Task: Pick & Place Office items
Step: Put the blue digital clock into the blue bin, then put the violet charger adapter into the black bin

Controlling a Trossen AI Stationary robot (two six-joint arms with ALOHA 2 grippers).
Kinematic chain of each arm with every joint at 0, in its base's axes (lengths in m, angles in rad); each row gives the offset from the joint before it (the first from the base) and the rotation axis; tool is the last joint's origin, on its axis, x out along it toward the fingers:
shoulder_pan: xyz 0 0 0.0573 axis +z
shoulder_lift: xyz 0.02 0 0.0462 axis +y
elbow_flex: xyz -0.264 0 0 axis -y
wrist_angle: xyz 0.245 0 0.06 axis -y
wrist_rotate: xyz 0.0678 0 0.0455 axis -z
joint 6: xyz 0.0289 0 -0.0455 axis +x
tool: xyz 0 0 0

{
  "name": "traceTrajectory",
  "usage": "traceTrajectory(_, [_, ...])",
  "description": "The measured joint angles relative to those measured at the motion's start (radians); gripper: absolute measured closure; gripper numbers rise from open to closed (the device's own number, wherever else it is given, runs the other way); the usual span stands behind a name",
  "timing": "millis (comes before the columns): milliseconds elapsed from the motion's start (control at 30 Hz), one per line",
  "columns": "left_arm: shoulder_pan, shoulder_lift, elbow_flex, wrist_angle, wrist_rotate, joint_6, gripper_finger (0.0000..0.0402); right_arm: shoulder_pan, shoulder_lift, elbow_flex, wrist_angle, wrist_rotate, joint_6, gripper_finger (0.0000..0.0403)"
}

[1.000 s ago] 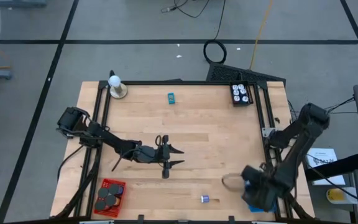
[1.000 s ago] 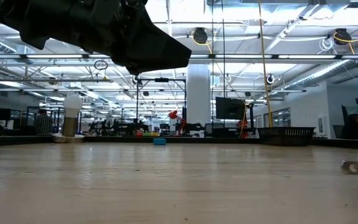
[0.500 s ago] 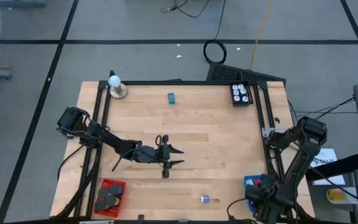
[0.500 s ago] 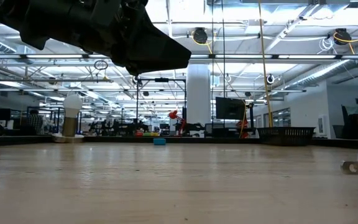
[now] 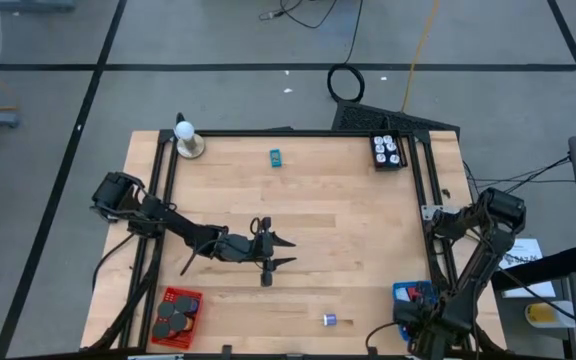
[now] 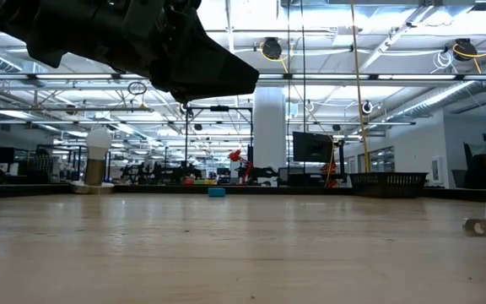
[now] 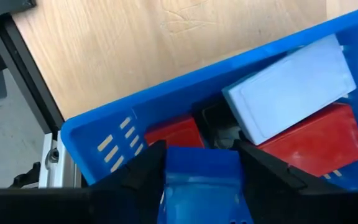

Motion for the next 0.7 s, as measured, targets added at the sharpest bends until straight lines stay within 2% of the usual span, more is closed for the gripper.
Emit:
traceTrajectory(267, [-0.013, 0.0, 0.0, 0.0, 0.0, 0.017, 0.0231, -0.002, -0.001, 0.0, -0.002, -0.002, 0.009, 0.0197])
traceTrajectory(400, [-0.04, 0.0, 0.0, -0.019, -0.005, 0.034, 0.0234, -0.008, -0.02, 0.01, -0.029, -0.003, 0.015, 0.0202])
traceTrajectory(533, [-0.09, 0.001, -0.001, -0.068, -0.082, 0.037, 0.0265, -0.042, -0.039, 0.068, -0.094, 0.043, 0.001, 0.0253])
traceTrajectory(700, [-0.144, 0.001, -0.062, -0.037, -0.095, 0.019, 0.0339, -0.143, -0.032, 0.116, -0.041, 0.147, -0.145, 0.0363])
